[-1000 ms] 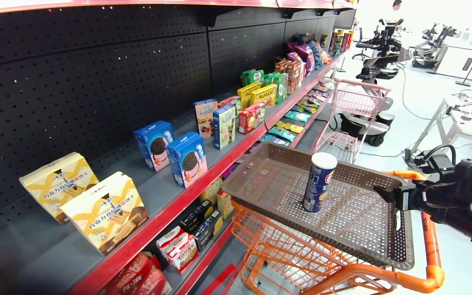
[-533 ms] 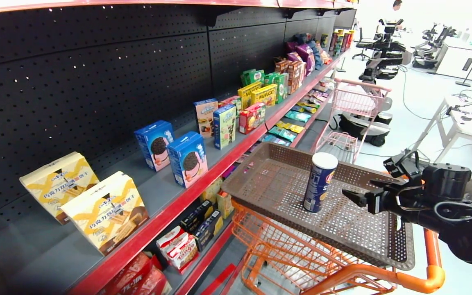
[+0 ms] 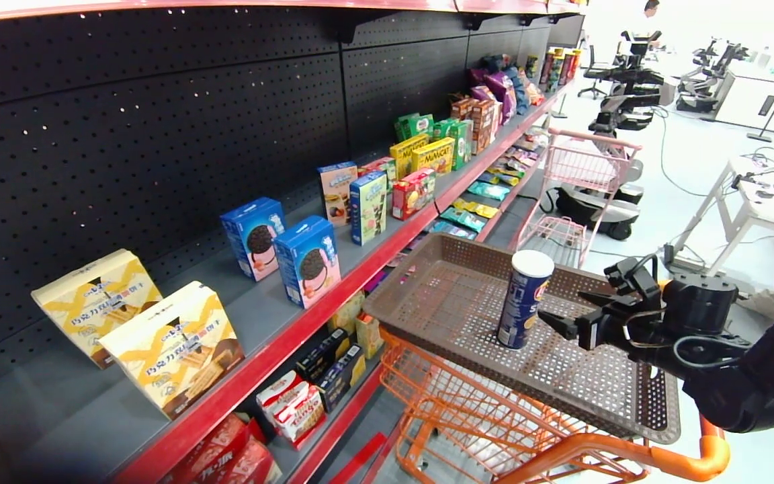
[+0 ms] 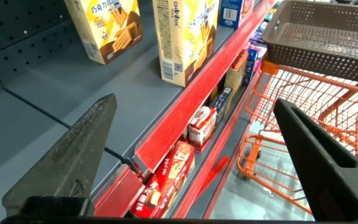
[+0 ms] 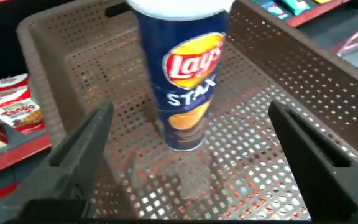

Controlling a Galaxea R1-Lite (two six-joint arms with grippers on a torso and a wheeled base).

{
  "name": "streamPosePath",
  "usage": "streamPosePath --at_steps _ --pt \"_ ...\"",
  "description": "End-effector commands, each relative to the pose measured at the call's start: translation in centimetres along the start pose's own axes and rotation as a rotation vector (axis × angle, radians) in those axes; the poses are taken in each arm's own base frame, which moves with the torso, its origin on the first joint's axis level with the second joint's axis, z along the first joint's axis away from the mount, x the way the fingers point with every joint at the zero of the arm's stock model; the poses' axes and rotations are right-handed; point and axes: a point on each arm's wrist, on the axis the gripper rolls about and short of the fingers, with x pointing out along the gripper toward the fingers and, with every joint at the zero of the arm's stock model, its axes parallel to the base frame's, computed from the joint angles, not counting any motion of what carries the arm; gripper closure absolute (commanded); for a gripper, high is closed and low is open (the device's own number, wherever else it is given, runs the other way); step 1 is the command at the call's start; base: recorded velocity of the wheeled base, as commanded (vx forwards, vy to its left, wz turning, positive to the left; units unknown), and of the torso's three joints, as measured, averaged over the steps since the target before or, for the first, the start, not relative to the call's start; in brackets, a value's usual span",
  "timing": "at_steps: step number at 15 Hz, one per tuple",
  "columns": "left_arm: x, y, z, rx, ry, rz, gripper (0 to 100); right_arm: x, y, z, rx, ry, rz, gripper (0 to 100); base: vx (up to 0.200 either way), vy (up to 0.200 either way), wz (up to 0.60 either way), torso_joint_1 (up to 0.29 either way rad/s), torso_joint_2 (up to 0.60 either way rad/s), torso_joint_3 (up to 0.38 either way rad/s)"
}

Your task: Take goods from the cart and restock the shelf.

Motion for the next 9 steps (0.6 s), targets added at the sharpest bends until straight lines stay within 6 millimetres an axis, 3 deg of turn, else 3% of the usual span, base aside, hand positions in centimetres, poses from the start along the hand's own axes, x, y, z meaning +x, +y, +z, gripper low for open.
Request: streamPosePath --at_steps 1,4,9 --pt "0.0 0.0 0.0 0.000 0.000 0.000 0 0.6 0.0 -0.7 0.005 0.014 0.006 0 0.000 0.000 0.00 0.000 0.00 0.000" --pt "0.0 0.0 0.0 0.000 0.000 0.000 0 1.9 1.0 -2.1 -0.003 0.002 0.035 0 0.000 0.000 0.00 0.000 0.00 0.000" --pt "0.0 0.0 0.0 0.000 0.001 0.000 0 4.1 0.5 -2.8 0.001 -0.041 0.037 0 0.000 0.000 0.00 0.000 0.00 0.000"
